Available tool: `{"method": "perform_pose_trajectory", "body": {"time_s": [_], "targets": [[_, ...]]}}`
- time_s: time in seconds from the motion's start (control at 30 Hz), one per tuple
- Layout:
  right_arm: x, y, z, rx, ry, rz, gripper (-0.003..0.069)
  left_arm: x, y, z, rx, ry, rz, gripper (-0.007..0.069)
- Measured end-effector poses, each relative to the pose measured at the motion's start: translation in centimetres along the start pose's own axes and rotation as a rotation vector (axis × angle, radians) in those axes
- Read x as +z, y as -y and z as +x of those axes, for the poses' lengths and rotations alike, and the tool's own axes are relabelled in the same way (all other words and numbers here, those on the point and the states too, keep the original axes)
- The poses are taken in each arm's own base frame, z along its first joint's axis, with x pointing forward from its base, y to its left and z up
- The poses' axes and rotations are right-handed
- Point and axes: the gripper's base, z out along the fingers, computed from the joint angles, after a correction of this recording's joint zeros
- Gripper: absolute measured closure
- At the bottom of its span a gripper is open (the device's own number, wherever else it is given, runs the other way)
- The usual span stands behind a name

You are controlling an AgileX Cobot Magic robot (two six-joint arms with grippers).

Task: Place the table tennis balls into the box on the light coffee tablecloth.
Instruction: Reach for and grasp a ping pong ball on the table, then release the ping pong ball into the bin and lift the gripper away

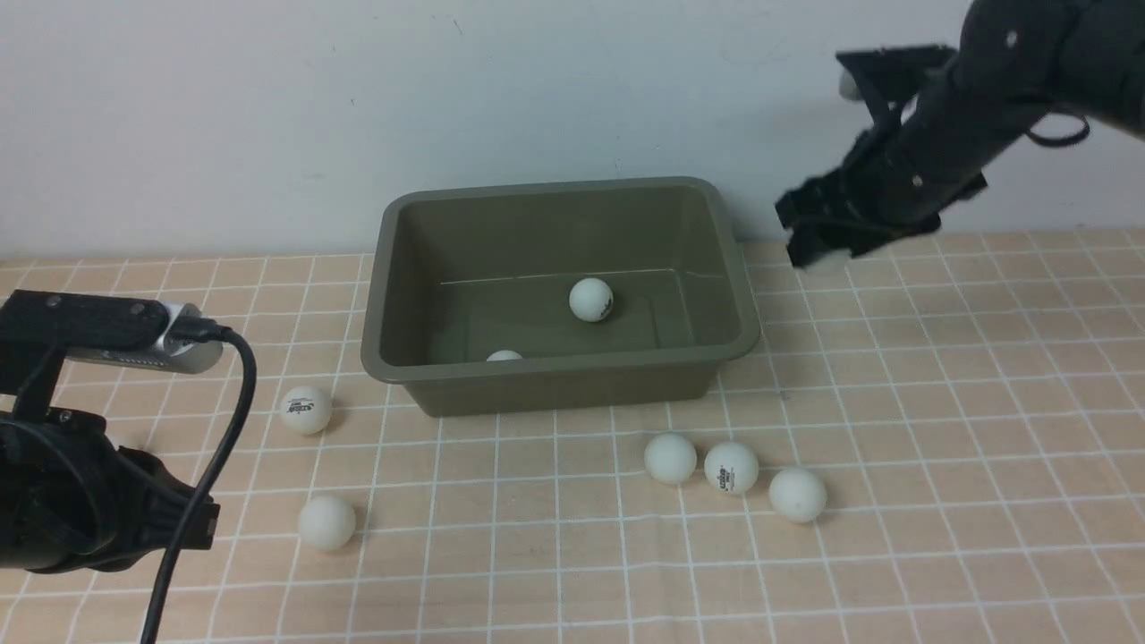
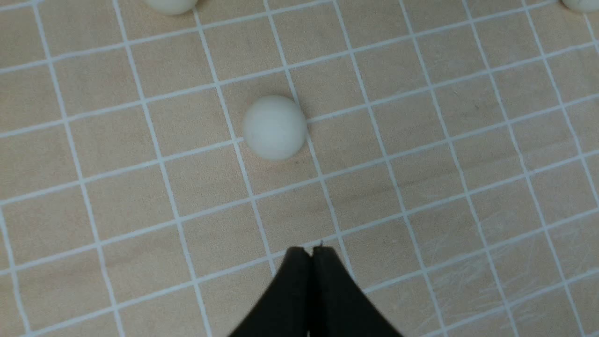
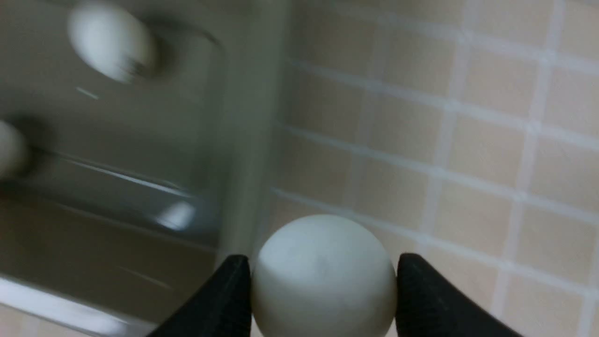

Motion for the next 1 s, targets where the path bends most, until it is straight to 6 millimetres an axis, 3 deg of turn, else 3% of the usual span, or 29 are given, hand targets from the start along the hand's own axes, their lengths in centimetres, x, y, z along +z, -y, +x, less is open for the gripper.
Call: {"method": "perform_pose_trajectory", "body": {"time_s": [0.13,0.23,0.43,0.63,0.87,1.0], "targets": [[-0.4,-2.7,-1.3,-0.048,0.046,-0.06,0.0298,0.0,0.0,0.0,0.0,0.005,-0.002,0.0692],[1.8,-4.9,-1.3,-0.095,0.011,-0.09,0.0298,0.0,0.0,-0.1,0.0,0.008,-0.004,0.0692],[6.3,-7.3,0.2,-0.156,-0.086,-0.111,0.0298,0.0,0.0,-0.1,0.0,0.008,-0.004,0.0692],[7.1,-8.0,0.2,-0.199,-0.06,-0.115,0.0288,0.0,0.0,0.0,0.0,0.002,-0.001,0.0692],[7.2,-8.0,0.0,-0.21,-0.038,-0.115,0.016,0.0,0.0,0.0,0.0,0.001,-0.001,0.0692],[6.7,-7.9,-0.1,-0.227,-0.051,-0.103,0.0138,0.0,0.0,0.0,0.0,0.001,-0.001,0.0692]]}}
